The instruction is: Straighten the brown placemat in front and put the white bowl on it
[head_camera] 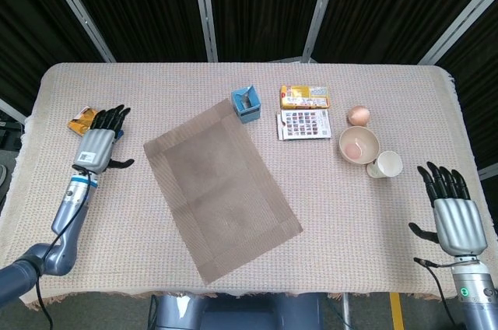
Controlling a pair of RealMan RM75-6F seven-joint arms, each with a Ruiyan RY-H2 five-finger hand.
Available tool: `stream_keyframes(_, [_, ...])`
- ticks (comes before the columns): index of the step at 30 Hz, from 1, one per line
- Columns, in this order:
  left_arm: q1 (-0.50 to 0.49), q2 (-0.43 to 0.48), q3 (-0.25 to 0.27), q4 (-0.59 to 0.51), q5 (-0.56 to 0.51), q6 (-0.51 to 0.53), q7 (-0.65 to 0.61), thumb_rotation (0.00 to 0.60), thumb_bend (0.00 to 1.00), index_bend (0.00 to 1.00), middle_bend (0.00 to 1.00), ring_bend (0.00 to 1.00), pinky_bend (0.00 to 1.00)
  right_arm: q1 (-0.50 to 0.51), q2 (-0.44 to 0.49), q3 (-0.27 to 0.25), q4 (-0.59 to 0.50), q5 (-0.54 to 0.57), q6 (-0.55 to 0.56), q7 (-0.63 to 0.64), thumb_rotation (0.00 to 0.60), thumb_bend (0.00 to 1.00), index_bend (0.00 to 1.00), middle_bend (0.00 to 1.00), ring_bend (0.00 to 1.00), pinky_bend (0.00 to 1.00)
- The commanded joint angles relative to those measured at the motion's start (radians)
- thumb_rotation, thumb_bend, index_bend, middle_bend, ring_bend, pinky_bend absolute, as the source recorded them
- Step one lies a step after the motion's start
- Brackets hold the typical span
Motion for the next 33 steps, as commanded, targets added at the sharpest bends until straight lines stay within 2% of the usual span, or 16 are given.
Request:
stream_keyframes(1, [0.067,0.151,0.013,-0.227,-0.035,0.073,0.166,0.600,0.00,0.00,0.00,0.00,0.00,0.040,0.009,-0.028,0.000,-0.037,-0.083,0.030,0.600,0.00,0.00,0.00,0.00,0.00])
stream_keyframes(4, [0.112,0.235,0.022,-0.394,-0.069,0.124,0.255,0.600,0.00,0.00,0.00,0.00,0.00,0.097,0.010,-0.055,0.021,-0.112,-0.170,0.055,0.600,0.00,0.00,0.00,0.00,0.00])
stream_keyframes(8, [0.177,0.305,0.057,-0.552,-0.077,0.202,0.323,0.600,0.00,0.00,0.00,0.00,0.00,0.178,-0.014,-0.074,0.067,-0.206,-0.265,0.125,0.600,0.00,0.00,0.00,0.00,0.00])
stream_keyframes(14, [0.256,0.353,0.104,-0.671,-0.051,0.303,0.341,0.600,0.00,0.00,0.00,0.00,0.00,0.268,-0.104,-0.072,0.152,-0.310,-0.311,0.170,0.600,0.00,0.04,0.00,0.00,0.00])
stream_keyframes(20, [0.301,0.357,0.136,-0.706,-0.007,0.372,0.341,0.600,0.00,0.00,0.00,0.00,0.00,0.336,-0.211,-0.080,0.233,-0.353,-0.361,0.178,0.600,0.00,0.04,0.00,0.00,0.00])
stream_keyframes(26, [0.307,0.344,0.151,-0.688,0.022,0.383,0.352,0.600,0.00,0.00,0.00,0.00,0.00,0.374,-0.290,-0.102,0.299,-0.365,-0.405,0.165,0.600,0.00,0.04,0.00,0.00,0.00])
stream_keyframes(33, [0.302,0.325,0.152,-0.663,0.031,0.378,0.340,0.600,0.00,0.00,0.00,0.00,0.00,0.390,-0.354,-0.105,0.333,-0.373,-0.399,0.139,0.600,0.00,0.04,0.00,0.00,0.00])
